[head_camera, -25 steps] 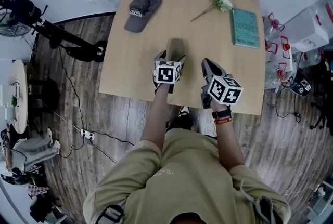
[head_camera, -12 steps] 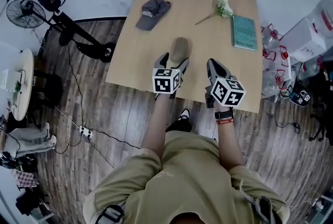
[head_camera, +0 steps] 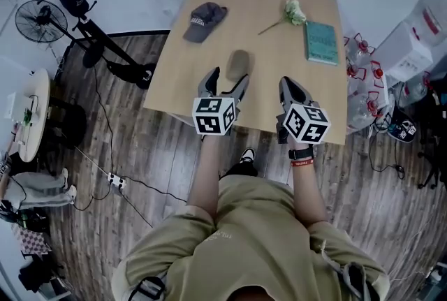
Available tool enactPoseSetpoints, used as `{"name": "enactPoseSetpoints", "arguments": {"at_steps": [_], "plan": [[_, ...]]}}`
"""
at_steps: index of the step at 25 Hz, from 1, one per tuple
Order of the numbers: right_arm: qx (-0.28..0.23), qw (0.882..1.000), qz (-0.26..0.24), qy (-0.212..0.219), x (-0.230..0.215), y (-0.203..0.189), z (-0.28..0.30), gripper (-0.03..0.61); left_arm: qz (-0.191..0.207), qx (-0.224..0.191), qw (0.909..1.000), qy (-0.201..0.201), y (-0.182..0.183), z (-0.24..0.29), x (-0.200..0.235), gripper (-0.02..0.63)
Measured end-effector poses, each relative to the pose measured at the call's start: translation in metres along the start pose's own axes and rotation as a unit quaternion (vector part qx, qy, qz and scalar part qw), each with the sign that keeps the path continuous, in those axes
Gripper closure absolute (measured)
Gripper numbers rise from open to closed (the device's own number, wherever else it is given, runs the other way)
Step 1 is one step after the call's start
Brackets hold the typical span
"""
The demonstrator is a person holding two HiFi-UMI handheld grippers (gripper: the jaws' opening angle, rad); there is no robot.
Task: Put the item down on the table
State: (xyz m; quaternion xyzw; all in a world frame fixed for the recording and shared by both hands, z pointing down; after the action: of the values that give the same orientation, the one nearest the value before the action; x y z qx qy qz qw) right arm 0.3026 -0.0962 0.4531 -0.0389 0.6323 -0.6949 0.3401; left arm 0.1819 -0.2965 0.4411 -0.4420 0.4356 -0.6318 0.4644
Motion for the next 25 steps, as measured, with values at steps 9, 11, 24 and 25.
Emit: {"name": "enactPoseSetpoints", "arguments": {"at_steps": [9, 11, 24, 25], "plan": [[-0.008, 1.000, -0.004, 0.006, -0.008, 0.002, -0.033, 0.561, 0.020, -0.027, 0.9992, 0.022, 0.001, -0.027, -0.036, 0.379], [-0.011, 1.000, -0.013, 0.010, -0.008, 0.004, -0.040, 0.561, 0.022, -0.031, 0.9990, 0.024, -0.001, -0.033, -0.045, 0.391], [-0.014, 0.997, -0.067, 0.026, 0.005, 0.006, -0.078, 0.563, 0.020, -0.047, 0.9956, 0.079, -0.008, -0.075, -0.072, 0.573], [-0.012, 0.997, -0.071, 0.028, 0.005, 0.005, -0.081, 0.563, 0.019, -0.051, 0.9953, 0.081, -0.008, -0.078, -0.075, 0.581]]}}
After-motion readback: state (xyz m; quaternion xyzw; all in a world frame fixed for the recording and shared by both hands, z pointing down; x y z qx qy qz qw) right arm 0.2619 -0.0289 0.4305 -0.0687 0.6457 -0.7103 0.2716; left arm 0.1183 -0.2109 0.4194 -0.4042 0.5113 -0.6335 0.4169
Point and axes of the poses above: the fingertips, and each gripper's own axes: z forward along the fingers, x to its left, y out of its top, the point moved 10 cm from there along -z, backward along the fingers, and after that the axes turned 1 degree about -y, right-handed, at the moved point
